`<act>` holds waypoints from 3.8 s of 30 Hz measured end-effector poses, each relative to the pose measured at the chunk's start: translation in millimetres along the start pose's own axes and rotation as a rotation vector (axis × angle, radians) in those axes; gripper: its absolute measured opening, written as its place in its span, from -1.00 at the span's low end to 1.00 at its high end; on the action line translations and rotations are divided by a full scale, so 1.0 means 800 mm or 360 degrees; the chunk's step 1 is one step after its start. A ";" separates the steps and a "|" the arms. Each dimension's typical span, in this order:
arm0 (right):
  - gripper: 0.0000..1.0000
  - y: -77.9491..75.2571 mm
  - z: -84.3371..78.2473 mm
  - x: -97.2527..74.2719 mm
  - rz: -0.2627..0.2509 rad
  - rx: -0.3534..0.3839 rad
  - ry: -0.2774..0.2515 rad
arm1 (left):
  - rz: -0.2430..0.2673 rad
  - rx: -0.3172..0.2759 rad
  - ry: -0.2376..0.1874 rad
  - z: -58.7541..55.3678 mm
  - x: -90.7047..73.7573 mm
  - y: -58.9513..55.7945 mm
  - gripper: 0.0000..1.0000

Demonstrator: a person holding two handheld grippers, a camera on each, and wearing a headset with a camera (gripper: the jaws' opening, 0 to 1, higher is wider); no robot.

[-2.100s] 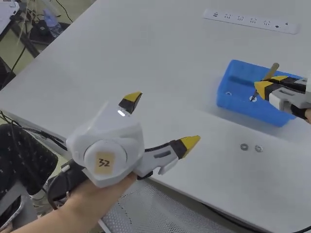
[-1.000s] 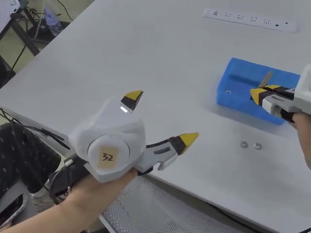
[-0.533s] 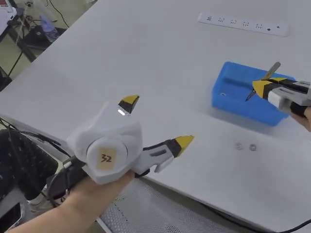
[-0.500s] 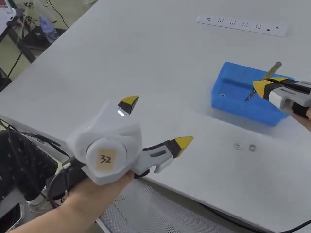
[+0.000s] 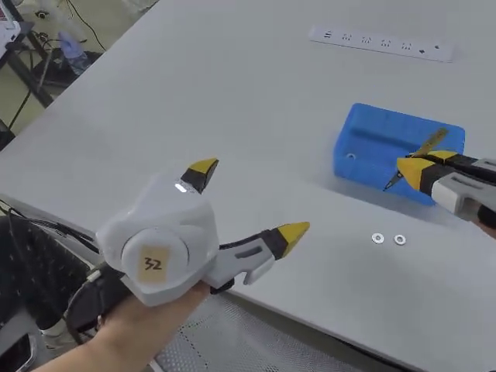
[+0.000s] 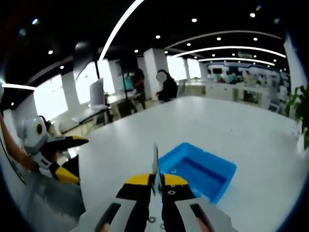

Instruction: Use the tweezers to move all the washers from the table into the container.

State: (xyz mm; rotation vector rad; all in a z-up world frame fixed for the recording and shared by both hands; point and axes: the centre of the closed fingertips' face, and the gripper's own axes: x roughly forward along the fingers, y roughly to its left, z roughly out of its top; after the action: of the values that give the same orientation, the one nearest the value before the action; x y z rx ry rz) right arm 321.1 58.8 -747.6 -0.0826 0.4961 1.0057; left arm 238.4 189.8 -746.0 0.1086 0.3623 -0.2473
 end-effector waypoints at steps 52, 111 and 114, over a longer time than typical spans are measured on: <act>-0.93 0.016 -0.058 0.006 0.0006 -0.0074 0.0196 | 0.0057 0.0041 -0.0040 0.006 0.000 0.008 0.99; -0.93 -0.097 -0.042 0.045 -0.0238 -0.0151 0.0262 | 0.0053 0.0071 0.0045 -0.005 0.002 0.007 0.89; -0.93 -0.098 -0.042 0.046 -0.0237 -0.0136 0.0261 | 0.0057 0.0077 0.0037 -0.004 0.002 0.008 0.89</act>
State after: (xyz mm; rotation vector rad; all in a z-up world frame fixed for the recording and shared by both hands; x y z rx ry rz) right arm 389.6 35.5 -805.6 -0.2766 0.5877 0.8778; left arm 240.2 196.0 -748.7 0.1654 0.3773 -0.2193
